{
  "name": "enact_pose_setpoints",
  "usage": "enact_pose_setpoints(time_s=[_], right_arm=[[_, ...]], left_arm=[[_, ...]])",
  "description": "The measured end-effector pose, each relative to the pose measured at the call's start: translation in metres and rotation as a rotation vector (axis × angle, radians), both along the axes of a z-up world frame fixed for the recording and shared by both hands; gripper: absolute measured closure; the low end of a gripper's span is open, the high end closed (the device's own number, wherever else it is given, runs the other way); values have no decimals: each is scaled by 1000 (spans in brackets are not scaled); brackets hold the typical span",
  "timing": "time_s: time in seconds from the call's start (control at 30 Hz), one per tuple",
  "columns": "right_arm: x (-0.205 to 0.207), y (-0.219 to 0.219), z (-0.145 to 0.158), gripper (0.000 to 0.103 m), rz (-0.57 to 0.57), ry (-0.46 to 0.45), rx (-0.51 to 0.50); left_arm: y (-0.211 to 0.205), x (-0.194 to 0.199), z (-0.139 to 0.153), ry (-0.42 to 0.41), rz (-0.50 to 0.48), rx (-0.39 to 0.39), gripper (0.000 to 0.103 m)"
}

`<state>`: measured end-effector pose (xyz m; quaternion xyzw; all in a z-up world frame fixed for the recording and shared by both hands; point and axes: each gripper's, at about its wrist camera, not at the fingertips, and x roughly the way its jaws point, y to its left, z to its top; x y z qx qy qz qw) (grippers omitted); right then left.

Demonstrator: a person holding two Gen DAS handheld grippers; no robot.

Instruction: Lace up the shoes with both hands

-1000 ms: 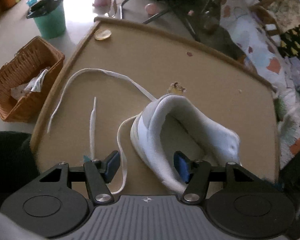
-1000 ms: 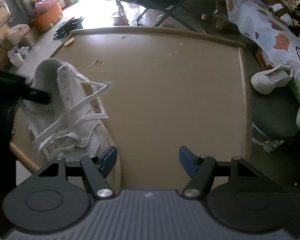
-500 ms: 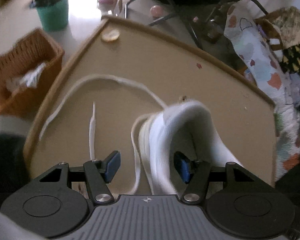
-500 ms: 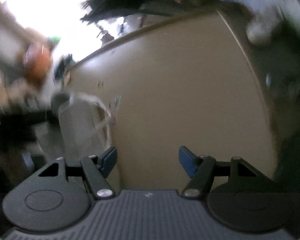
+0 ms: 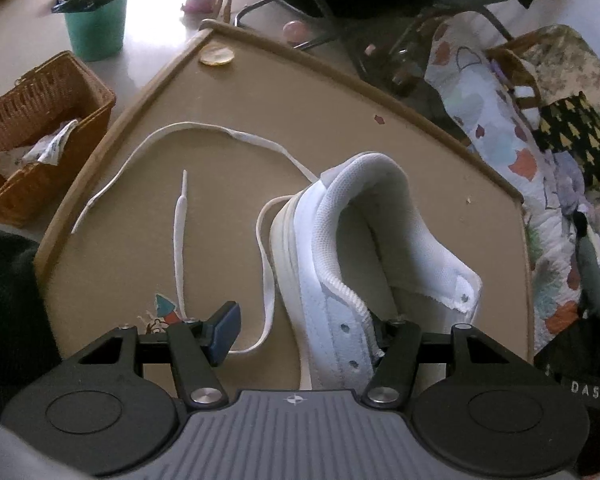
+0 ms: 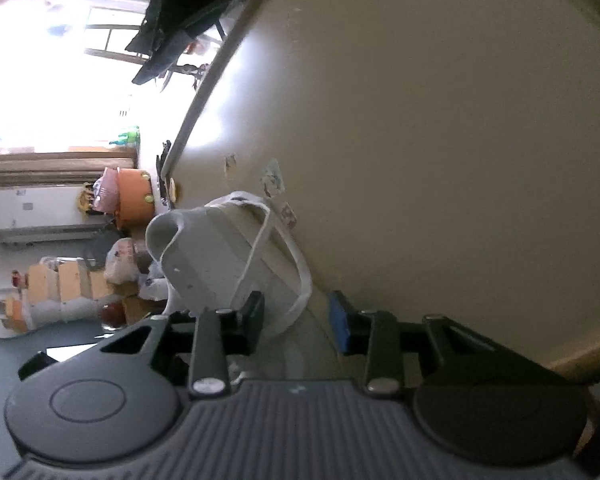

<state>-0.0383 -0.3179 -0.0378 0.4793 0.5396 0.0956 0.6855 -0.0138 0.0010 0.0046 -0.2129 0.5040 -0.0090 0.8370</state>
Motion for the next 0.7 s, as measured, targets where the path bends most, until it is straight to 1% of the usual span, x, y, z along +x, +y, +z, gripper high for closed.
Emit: enact_pose_setpoints(time_s=[0.03,0.13,0.17,0.23,0.3,0.33,0.37,0.43,0.47,0.5,0.57,0.6,0.67,0.7], right_arm=[[1,1,2,81,-1,-7,-4],[3,4,5,88,3,-23,-11],[4,6,7,91,19,-39,-40],[5,12,15,98,69,-73,-135],[5,22,26,98,145,-119,-256],[5,28,31,100,193,-146,-332],[5,38,37,102,258,-182,-441],[2,59,49,102,402,-256,-695],[0,71,52,102,477,-292,-825],[-1,80,52,102,535,-311,-929],[-1,86,50,102,595,-314,-1062],[2,86,49,102,609,-309,-1109],[12,77,51,102,577,-287,-1133],[14,70,55,101,539,-282,-1097]], left_arm=[[0,-1,-1,-7,-2,-2,42],[0,-3,-4,-33,-12,2,41],[-1,-4,-5,-44,-17,4,41],[-2,-4,-5,-61,-31,13,40],[-2,-4,-6,-77,-46,13,40],[-2,-4,-6,-84,-50,12,40],[-1,-4,-6,-90,-56,12,39],[-1,-4,-7,-100,-64,12,39],[-1,-3,-7,-104,-67,12,39],[-1,-3,-7,-106,-71,12,39],[-1,-3,-7,-109,-76,11,38],[0,-3,-7,-110,-77,9,38],[0,-4,-8,-112,-77,6,38],[0,-4,-8,-113,-78,7,38]])
